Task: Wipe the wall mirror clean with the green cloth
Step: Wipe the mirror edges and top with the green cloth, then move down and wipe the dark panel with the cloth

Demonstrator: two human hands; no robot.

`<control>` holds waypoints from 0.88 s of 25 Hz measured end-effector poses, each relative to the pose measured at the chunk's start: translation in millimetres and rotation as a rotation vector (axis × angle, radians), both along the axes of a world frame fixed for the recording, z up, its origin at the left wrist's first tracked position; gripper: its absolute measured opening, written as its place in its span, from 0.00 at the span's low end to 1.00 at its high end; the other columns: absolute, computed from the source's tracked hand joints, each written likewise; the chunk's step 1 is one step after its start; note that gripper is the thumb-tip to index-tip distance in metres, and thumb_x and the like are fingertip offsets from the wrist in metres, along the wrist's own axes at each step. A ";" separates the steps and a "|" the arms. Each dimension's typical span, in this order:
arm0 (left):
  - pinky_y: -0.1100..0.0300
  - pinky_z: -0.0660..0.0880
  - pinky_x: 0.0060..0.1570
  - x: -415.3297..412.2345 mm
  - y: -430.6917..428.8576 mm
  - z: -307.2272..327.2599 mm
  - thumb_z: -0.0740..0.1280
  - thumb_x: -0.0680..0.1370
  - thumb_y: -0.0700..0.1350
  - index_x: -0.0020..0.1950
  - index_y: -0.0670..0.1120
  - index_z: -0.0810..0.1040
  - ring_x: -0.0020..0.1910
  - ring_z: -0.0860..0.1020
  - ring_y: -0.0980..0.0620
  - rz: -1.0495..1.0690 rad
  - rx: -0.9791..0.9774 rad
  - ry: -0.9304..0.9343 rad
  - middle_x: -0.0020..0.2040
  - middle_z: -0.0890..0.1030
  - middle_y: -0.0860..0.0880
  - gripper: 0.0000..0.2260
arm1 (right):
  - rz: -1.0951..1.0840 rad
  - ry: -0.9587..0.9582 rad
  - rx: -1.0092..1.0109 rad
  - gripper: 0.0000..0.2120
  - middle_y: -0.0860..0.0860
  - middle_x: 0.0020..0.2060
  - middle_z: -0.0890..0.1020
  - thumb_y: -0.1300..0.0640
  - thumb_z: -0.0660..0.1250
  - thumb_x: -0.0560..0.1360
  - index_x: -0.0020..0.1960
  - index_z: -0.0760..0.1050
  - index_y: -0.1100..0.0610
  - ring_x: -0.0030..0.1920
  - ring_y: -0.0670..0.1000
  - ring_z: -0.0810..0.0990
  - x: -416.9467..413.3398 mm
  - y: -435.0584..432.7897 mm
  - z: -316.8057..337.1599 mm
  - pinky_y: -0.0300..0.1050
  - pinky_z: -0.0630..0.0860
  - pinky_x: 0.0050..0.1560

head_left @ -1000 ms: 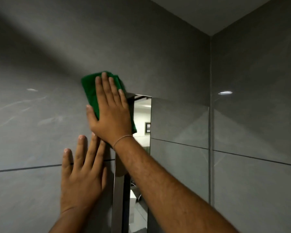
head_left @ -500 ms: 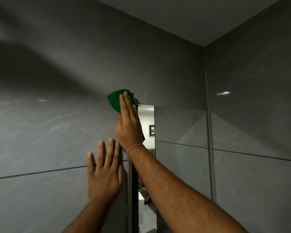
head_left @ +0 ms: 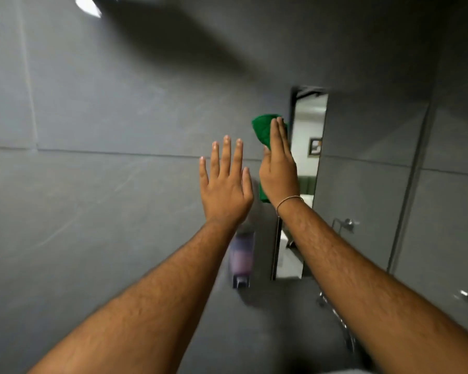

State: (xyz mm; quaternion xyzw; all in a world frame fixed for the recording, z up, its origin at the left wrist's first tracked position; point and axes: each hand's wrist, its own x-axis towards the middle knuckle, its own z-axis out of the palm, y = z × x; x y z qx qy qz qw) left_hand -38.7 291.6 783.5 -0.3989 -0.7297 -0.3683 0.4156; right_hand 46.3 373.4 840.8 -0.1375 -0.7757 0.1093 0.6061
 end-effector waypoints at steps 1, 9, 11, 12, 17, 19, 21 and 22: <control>0.42 0.42 0.88 -1.9 -12.7 -36.8 0.51 0.89 0.56 0.93 0.51 0.52 0.91 0.50 0.45 0.016 -0.060 -0.030 0.93 0.52 0.47 0.31 | 0.038 -0.040 -0.060 0.29 0.56 0.85 0.57 0.65 0.57 0.86 0.85 0.54 0.60 0.85 0.55 0.58 0.6 -9.1 -32.7 0.45 0.58 0.84; 0.40 0.54 0.86 30.5 -169.8 -382.3 0.57 0.87 0.54 0.89 0.48 0.67 0.89 0.62 0.42 0.096 -0.620 -0.464 0.90 0.63 0.47 0.29 | 0.187 -0.316 -0.571 0.27 0.59 0.82 0.65 0.71 0.61 0.84 0.82 0.62 0.65 0.81 0.53 0.65 37.0 -92.9 -367.1 0.26 0.57 0.78; 0.41 0.54 0.84 43.0 -195.1 -439.3 0.56 0.86 0.54 0.88 0.48 0.69 0.88 0.64 0.42 0.107 -0.760 -0.533 0.89 0.65 0.46 0.30 | 0.185 -0.461 -0.706 0.27 0.57 0.82 0.64 0.70 0.61 0.84 0.82 0.62 0.64 0.82 0.55 0.64 47.1 -116.7 -445.9 0.31 0.57 0.80; 0.42 0.54 0.84 46.9 -204.7 -468.9 0.57 0.85 0.54 0.87 0.47 0.70 0.87 0.66 0.41 0.112 -0.817 -0.567 0.88 0.66 0.46 0.30 | 0.174 -0.523 -0.772 0.27 0.56 0.82 0.64 0.70 0.61 0.84 0.82 0.62 0.64 0.82 0.56 0.64 49.1 -126.6 -484.6 0.33 0.57 0.80; 0.49 0.42 0.84 58.9 -245.6 -631.7 0.55 0.85 0.56 0.86 0.46 0.72 0.85 0.67 0.40 0.101 -1.033 -0.748 0.87 0.67 0.44 0.30 | 0.074 -0.789 -1.009 0.27 0.50 0.82 0.62 0.64 0.61 0.86 0.83 0.61 0.60 0.83 0.56 0.65 43.6 -165.2 -689.1 0.42 0.61 0.82; 0.50 0.38 0.85 58.2 -258.3 -696.7 0.52 0.86 0.58 0.88 0.48 0.67 0.87 0.61 0.42 0.103 -1.038 -0.793 0.88 0.64 0.45 0.31 | 0.054 -0.891 -1.028 0.27 0.48 0.83 0.58 0.61 0.59 0.87 0.84 0.58 0.58 0.84 0.54 0.63 32.5 -172.3 -767.7 0.34 0.56 0.81; 0.50 0.35 0.86 53.0 -268.1 -754.3 0.47 0.87 0.60 0.90 0.50 0.59 0.89 0.53 0.44 0.132 -1.058 -0.872 0.90 0.57 0.46 0.32 | 0.089 -0.998 -1.027 0.29 0.51 0.85 0.57 0.61 0.57 0.86 0.86 0.54 0.57 0.85 0.55 0.59 15.6 -171.1 -838.0 0.35 0.52 0.81; 0.50 0.35 0.86 50.2 -272.1 -774.1 0.45 0.86 0.60 0.90 0.51 0.55 0.90 0.50 0.45 0.127 -1.079 -0.918 0.91 0.54 0.47 0.33 | 0.097 -1.040 -1.012 0.30 0.54 0.85 0.57 0.62 0.56 0.85 0.86 0.53 0.57 0.85 0.56 0.57 3.7 -168.7 -865.2 0.42 0.53 0.83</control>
